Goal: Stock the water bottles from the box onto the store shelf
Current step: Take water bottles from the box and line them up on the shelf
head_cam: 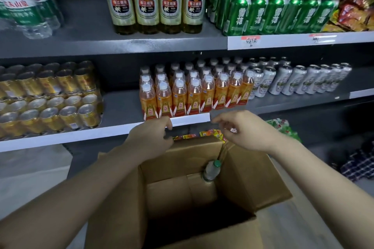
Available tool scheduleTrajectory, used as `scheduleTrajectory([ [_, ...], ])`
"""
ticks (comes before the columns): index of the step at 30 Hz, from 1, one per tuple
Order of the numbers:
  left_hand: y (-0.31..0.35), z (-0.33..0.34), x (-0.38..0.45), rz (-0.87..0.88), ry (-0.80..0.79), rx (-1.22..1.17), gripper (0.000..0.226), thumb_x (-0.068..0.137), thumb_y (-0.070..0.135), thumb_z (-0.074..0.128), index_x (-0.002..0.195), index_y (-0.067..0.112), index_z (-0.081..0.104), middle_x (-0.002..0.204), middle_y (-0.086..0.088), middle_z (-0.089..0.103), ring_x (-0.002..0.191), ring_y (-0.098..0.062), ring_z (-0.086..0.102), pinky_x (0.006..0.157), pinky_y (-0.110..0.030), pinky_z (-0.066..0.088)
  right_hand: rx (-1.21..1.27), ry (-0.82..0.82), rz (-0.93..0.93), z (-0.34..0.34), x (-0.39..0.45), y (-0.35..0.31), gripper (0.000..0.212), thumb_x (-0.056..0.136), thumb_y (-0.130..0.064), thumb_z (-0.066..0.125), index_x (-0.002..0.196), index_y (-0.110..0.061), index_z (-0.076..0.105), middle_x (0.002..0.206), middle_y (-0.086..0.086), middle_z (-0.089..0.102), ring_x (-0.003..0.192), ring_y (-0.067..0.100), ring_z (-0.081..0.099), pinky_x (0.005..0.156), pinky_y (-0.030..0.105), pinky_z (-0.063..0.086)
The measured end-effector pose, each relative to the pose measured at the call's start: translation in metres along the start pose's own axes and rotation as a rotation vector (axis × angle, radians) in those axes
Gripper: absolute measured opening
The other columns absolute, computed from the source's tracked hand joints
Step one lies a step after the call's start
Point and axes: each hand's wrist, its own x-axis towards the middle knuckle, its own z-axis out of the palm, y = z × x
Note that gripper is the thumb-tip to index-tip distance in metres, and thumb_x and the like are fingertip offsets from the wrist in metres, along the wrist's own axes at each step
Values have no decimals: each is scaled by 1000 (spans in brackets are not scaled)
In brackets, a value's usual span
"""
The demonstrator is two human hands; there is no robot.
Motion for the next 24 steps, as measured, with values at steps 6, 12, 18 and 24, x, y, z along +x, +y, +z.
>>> scheduleTrajectory([
  [6, -8, 29, 25, 39, -135, -41, 22, 86, 24, 57, 107, 24, 49, 98, 5, 56, 93, -16, 55, 83, -40, 51, -12, -11, 45, 30, 0, 25, 35, 85, -13, 55, 118, -24, 58, 89, -4, 61, 65, 0, 45, 61, 20, 36],
  [12, -13, 67, 43, 67, -211, -29, 27, 87, 21, 56, 113, 23, 50, 109, 3, 57, 102, -18, 55, 88, -41, 49, 50, -23, 74, 64, 1, 47, 35, 84, -9, 55, 118, -19, 59, 99, 0, 67, 86, 17, 60, 78, 28, 46],
  [18, -12, 109, 57, 86, -220, -20, 29, 87, 22, 58, 115, 24, 50, 108, 5, 57, 103, -17, 55, 81, -34, 48, 51, -59, 100, 97, 0, 65, 37, 83, -9, 54, 118, -19, 58, 95, 0, 65, 83, 18, 58, 76, 33, 50],
  [24, -16, 149, 70, 95, -234, -65, 32, 84, 22, 62, 114, 22, 51, 98, 6, 57, 94, -16, 56, 87, -37, 49, 77, -79, 135, 125, -6, 80, 37, 81, -10, 55, 117, -18, 59, 92, 0, 63, 86, 21, 61, 75, 34, 50],
])
